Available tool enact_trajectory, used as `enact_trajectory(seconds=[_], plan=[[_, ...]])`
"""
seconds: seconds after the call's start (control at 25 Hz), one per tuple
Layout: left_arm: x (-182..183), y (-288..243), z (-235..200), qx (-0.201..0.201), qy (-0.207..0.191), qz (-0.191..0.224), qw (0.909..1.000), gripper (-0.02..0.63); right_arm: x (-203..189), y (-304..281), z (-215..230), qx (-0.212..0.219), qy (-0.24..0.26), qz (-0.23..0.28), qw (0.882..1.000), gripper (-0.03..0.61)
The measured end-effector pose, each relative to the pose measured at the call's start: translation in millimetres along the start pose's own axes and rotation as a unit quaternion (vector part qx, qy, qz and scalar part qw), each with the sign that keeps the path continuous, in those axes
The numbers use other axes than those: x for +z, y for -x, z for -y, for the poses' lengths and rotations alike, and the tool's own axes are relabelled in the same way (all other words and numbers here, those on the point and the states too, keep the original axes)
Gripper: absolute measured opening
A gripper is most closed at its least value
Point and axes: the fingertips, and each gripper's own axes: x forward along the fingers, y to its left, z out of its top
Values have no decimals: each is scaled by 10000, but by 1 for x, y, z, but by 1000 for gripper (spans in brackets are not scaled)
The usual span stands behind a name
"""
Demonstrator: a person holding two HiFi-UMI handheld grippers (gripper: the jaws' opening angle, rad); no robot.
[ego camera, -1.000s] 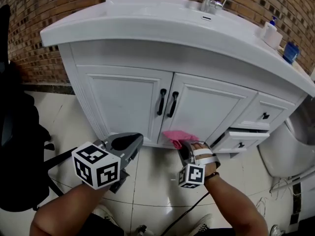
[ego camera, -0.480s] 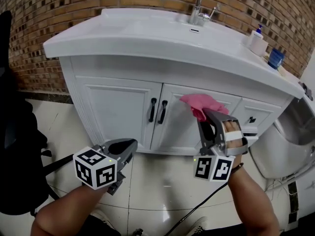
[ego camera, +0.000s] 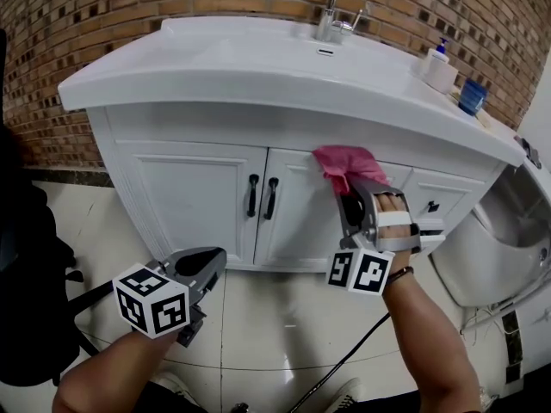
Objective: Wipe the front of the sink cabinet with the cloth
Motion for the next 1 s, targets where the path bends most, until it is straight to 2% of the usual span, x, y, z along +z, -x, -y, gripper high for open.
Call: enact_trajectory(seconds=[0.24, 0.72, 1.0], plan=[[-6, -5, 2, -39, -7, -102, 9999, 6, -1, 0, -19, 110, -254, 65, 9996, 100], [-13, -16, 1, -45, 37, -200, 9998, 7, -12, 3, -127, 928, -315, 202, 9950, 100], [-19, -21, -4, -10, 103, -298, 9995, 6, -14, 8, -193, 1453, -68, 365, 9887, 100]])
